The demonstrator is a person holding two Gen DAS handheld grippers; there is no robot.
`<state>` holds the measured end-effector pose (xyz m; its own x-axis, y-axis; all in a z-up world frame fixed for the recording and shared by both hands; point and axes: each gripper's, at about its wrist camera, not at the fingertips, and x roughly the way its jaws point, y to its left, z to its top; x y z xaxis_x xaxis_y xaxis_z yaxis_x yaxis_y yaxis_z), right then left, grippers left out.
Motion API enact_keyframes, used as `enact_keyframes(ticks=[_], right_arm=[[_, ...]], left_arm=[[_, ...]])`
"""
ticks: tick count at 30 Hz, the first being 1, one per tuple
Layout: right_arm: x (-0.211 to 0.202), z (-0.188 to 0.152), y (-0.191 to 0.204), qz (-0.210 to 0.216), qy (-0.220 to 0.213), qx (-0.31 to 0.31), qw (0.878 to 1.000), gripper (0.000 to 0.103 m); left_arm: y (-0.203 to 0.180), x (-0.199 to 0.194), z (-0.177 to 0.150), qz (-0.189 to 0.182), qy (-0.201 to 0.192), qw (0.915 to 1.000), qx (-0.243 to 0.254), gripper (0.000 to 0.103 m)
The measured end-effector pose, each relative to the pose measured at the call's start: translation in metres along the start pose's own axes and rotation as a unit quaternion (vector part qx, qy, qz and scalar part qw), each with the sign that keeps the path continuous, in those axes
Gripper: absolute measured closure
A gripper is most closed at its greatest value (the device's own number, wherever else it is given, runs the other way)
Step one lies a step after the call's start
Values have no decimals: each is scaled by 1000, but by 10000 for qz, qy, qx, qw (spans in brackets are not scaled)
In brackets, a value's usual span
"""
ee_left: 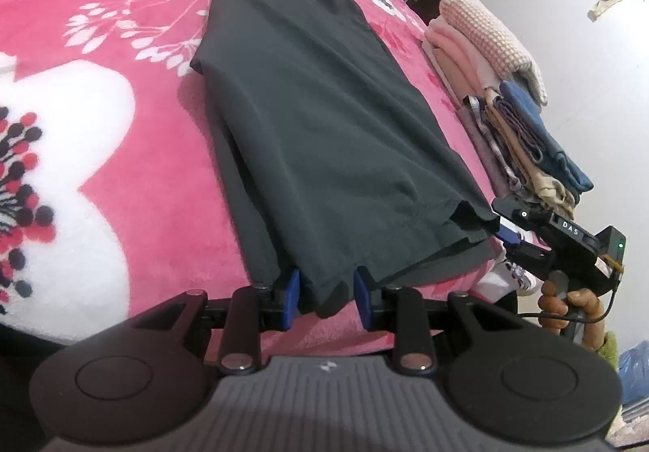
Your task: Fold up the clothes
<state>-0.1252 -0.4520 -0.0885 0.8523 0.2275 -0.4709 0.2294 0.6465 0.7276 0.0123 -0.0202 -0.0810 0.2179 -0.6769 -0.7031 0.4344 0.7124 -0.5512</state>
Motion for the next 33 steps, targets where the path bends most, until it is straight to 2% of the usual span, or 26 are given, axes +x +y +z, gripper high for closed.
enact_keyframes(ticks=[1,2,3,6,9,10,11,16,19,22,28,33], right_arm=[[1,2,0,-14,42,11,10000,62],[2,3,1,-25,83,3,10000,62],[2,4,2,-36,124,-7,9999,63],[4,4,6,-111,247,-171,9995,69],[3,1,16,-90,330,-506,9981,89],[2,0,18,-77,329,-601,9976,98],[0,0,21,-84,286,-680,9972,99],[-19,3,35,116,-137,-766,9969,101],[-18,0,33,51,-125,-757,9970,101],[-17,-4,31,-21,-108,-748,9971,97],[-15,-10,25,-165,-74,-731,9972,97],[-18,-8,25,-68,-139,-794,9967,100]], left_arm=[[0,2,1,6,12,10000,-3,74],[0,3,1,26,9,10000,9,79],[-1,4,1,59,-11,10000,36,88],[-2,3,0,88,-132,9998,79,96],[-3,0,-2,94,-245,9996,103,100],[-2,-2,-2,88,-283,9995,98,101],[-1,-4,-3,68,-318,9994,86,101],[2,-30,-2,-241,-508,9984,-47,101],[6,-40,-2,-337,-561,9978,-99,101],[9,-38,0,-338,-497,9981,-153,101],[14,-26,-3,-316,-369,9986,-192,101],[16,-24,-4,-324,-326,9988,-176,101]])
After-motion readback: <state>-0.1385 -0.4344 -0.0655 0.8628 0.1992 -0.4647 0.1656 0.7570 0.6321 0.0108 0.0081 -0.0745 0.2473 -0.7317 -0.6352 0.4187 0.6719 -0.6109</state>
